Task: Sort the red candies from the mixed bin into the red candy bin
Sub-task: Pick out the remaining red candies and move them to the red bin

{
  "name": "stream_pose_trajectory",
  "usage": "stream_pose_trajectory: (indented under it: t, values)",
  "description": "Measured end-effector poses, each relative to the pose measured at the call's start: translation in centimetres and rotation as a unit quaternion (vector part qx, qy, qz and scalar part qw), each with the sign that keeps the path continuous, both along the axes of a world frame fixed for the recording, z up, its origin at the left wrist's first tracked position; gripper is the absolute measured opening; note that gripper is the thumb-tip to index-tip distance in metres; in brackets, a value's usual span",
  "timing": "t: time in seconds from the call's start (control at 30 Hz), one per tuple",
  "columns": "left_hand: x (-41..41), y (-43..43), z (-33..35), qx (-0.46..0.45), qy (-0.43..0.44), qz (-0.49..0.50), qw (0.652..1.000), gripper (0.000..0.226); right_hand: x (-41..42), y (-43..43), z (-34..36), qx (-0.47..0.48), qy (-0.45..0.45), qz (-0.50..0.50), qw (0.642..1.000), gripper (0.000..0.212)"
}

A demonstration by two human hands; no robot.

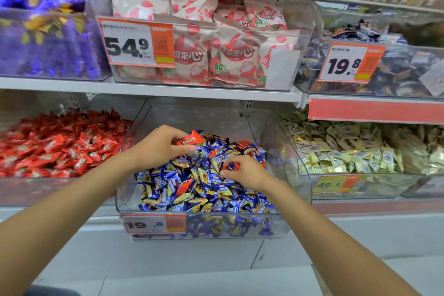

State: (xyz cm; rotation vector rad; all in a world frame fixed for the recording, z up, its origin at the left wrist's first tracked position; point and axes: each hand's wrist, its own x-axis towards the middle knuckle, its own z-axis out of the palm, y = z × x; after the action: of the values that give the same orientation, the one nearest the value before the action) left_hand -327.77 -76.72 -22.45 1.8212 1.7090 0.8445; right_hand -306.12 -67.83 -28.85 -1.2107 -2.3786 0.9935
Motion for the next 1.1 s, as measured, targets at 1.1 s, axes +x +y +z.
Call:
stream_pose_trajectory:
  t: [1.1]
  values:
    - [0.5, 0.9, 0.7, -0.004, -0.04, -0.004, 0.999, 0.012, 1.1, 1.4, 1.3, -0.028, 0.056, -0.032, 0.998, 0.019]
